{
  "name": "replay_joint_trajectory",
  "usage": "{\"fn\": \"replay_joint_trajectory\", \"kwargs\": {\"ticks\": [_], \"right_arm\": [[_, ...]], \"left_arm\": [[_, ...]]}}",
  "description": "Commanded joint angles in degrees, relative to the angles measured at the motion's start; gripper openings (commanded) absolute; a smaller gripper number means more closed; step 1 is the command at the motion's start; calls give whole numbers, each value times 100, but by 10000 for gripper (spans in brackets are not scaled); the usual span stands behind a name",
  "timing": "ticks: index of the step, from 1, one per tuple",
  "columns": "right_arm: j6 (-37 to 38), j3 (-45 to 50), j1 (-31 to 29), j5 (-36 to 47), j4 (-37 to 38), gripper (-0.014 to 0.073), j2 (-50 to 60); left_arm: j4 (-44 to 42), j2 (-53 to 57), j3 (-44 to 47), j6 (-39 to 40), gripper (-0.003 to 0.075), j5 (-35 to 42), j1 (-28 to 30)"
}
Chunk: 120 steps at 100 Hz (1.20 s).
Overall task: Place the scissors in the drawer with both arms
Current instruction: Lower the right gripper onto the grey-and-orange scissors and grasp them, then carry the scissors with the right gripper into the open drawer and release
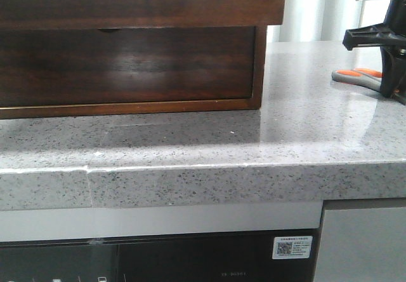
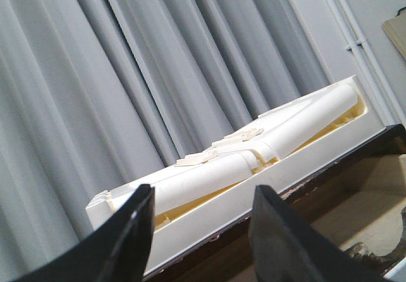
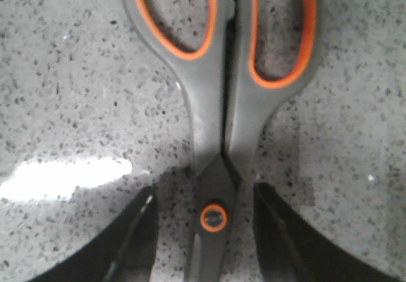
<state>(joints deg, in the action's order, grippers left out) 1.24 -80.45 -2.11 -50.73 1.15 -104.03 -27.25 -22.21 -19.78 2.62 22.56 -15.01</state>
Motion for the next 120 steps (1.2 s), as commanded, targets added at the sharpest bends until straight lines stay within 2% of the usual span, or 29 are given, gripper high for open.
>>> {"fn": "replay_joint_trajectory", "kwargs": {"ticks": [1, 17, 37, 50, 63, 71, 82, 120], "right_arm": [[-11, -103, -27, -63, 99, -124, 305], [-29, -103, -27, 81, 99, -124, 899], [-455, -103, 48, 496, 40, -124, 2026], [-1092, -103, 241, 765, -163, -124, 2711], [-1888, -103, 530, 1086, -790, -124, 3298], [-2591, -163, 812, 1159, -1312, -124, 3538], [-3057, -362, 1218, 1028, -1744, -124, 3644], [-4196, -1081, 3294, 1034, -1797, -124, 3353]], "left_arm": [[151, -29, -160, 70, 307, 338, -41], [151, -29, -160, 70, 307, 338, -41], [151, -29, -160, 70, 307, 338, -41], [151, -29, -160, 70, 307, 338, -41], [151, -29, -160, 70, 307, 338, -41], [151, -29, -160, 70, 307, 338, -41], [151, -29, -160, 70, 307, 338, -41], [151, -29, -160, 70, 307, 338, -41]]}}
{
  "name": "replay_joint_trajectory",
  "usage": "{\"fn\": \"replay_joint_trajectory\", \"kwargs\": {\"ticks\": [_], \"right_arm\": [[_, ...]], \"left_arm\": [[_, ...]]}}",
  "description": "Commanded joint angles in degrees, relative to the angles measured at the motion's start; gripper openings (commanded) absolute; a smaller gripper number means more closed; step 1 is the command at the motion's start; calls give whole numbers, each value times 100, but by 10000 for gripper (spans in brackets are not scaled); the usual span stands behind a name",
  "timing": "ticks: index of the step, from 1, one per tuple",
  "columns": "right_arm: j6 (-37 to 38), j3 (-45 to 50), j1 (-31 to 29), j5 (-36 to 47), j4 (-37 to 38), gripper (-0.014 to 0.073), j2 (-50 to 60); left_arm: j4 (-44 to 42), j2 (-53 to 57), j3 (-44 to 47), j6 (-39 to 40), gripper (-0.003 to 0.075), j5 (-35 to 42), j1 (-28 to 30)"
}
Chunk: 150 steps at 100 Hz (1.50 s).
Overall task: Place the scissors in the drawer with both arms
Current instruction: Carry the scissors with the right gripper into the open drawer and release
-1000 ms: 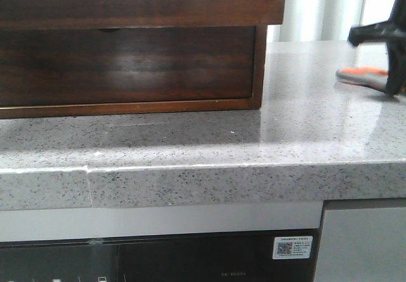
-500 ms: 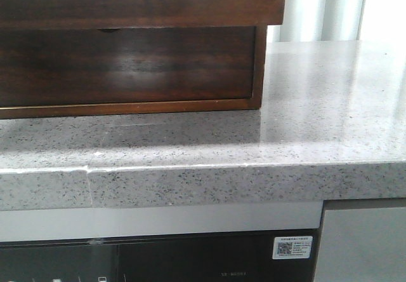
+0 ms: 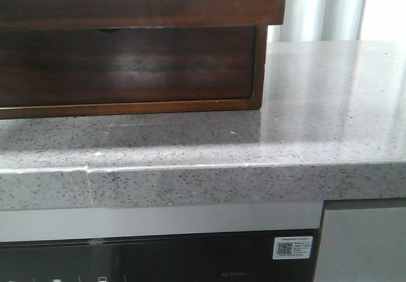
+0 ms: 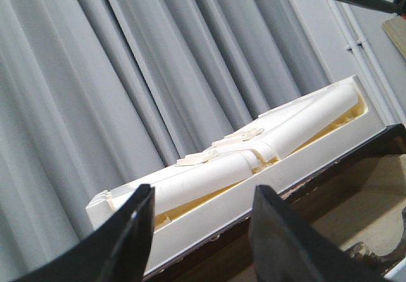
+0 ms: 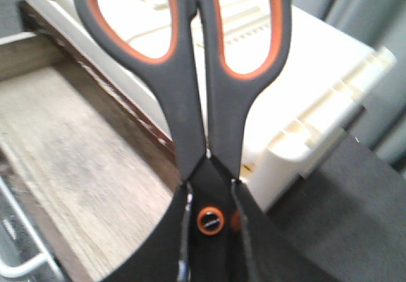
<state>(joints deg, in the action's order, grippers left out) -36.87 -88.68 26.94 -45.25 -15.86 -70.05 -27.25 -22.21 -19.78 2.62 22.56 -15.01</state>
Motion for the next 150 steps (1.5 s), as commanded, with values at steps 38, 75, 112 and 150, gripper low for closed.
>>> {"fn": "replay_joint_trajectory", "kwargs": {"ticks": [38, 75, 112, 150], "right_arm": [[-669, -258, 993, 766, -96, -124, -983], [-808, -258, 1029, 872, -96, -124, -1575], [-808, -258, 1029, 896, -96, -46, -1826], [-808, -258, 1029, 952, -96, 188, -1826]], "left_arm": [[151, -29, -160, 70, 307, 349, -41], [151, -29, -160, 70, 307, 421, -41], [151, -29, -160, 70, 307, 424, -41], [151, -29, -160, 70, 307, 424, -41]]}}
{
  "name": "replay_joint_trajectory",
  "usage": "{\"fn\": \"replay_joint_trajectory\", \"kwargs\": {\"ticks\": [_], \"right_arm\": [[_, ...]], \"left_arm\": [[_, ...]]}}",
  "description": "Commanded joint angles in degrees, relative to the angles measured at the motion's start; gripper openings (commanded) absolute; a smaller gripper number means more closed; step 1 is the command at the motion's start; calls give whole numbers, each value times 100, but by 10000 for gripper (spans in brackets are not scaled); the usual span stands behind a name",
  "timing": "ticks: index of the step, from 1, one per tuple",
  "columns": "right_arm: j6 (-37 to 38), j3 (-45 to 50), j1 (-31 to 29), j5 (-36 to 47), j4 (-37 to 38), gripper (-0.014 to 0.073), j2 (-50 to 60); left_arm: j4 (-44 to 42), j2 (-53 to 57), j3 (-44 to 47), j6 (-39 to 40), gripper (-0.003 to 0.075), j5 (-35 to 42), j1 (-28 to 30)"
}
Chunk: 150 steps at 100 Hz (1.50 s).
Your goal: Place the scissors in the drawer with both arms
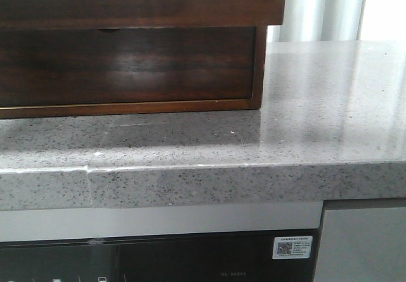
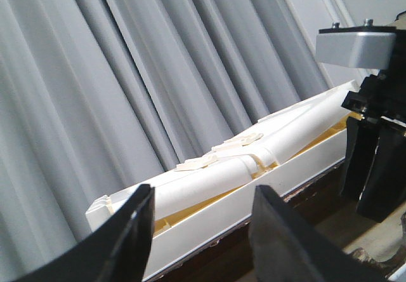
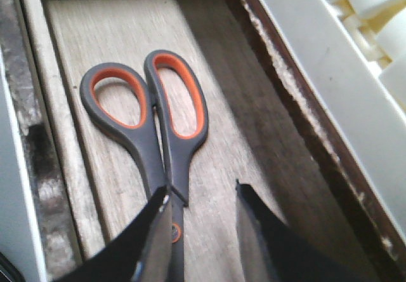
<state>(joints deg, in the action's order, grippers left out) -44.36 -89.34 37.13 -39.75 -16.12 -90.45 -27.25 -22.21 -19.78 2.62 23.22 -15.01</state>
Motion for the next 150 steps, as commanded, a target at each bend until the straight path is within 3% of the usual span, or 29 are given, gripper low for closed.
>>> {"fn": "replay_joint_trajectory", "kwargs": {"ticks": [1, 12, 17, 33, 43, 61, 85, 104, 123, 150], "right_arm": [[-60, -192, 10, 402, -70, 188, 226], [-60, -192, 10, 415, -73, 174, 366], [-18, -192, 10, 471, -73, 127, 462], [108, -192, 10, 437, -73, -125, 894], [221, -172, 10, 193, -83, -122, 1152], [636, 74, 10, -130, -83, -122, 1657], [785, 1164, 10, 588, -83, -111, 2718], [795, 2504, 10, 1951, -83, -111, 3741], [795, 3848, 10, 3025, -83, -111, 4736], [795, 5539, 10, 4040, -320, -111, 5836]], "left_arm": [[151, -29, -160, 70, 307, 357, -41], [151, -29, -160, 70, 307, 367, -41], [151, -29, -160, 70, 307, 367, -41], [151, -29, -160, 70, 299, 367, -41], [151, -10, -160, 70, 227, 357, -41], [151, 293, -160, 70, 3, -25, -41], [233, 941, -160, 554, 3, -867, -41], [315, 1471, -160, 783, 3, -2056, -41], [1074, 1884, -160, 783, 3, -3010, -41], [1158, 2141, 74, 783, 4, -3013, -41]]}}
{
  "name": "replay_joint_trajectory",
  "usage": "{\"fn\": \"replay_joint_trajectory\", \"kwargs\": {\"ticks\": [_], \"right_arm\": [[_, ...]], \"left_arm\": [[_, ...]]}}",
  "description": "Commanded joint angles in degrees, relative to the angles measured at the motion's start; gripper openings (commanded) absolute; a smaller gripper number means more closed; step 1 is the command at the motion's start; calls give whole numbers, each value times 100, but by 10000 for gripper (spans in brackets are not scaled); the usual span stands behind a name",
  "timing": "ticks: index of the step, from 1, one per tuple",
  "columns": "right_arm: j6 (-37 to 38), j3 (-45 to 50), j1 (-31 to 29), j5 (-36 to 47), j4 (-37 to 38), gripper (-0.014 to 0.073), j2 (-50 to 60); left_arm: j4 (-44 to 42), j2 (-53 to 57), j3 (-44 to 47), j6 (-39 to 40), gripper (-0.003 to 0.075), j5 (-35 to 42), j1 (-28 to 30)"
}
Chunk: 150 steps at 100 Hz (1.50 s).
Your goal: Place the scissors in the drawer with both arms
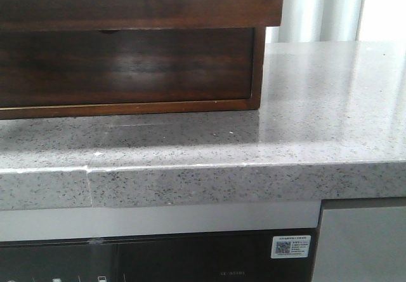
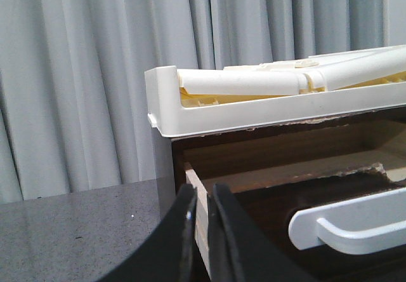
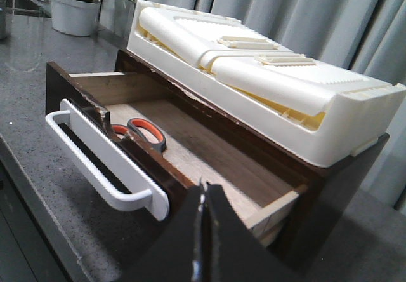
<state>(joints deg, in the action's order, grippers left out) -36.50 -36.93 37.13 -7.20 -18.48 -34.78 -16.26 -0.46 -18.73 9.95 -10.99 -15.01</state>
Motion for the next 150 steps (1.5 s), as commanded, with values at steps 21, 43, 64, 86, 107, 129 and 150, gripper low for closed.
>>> {"fn": "replay_joint_trajectory", "kwargs": {"ticks": [21, 43, 64, 86, 107, 129, 150], "right_arm": [[9, 1393, 10, 1033, -101, -111, 948], [9, 2129, 10, 1046, -454, -111, 1323], [9, 2339, 10, 984, -506, -112, 1330], [9, 2339, 10, 918, -506, -112, 1330], [9, 2339, 10, 918, -506, -112, 1330], [9, 2339, 10, 918, -506, -112, 1330], [9, 2339, 10, 918, -506, -112, 1330]], "left_arm": [[59, -35, 342, 50, 4, 409, -41], [59, -35, 630, 50, 4, 389, -41], [153, -35, 776, 50, 4, 373, -41], [153, -35, 785, 50, 4, 373, -41], [153, -35, 785, 50, 4, 373, -41], [153, -35, 785, 50, 4, 373, -41], [153, -35, 940, 50, 3, 313, -28]]}}
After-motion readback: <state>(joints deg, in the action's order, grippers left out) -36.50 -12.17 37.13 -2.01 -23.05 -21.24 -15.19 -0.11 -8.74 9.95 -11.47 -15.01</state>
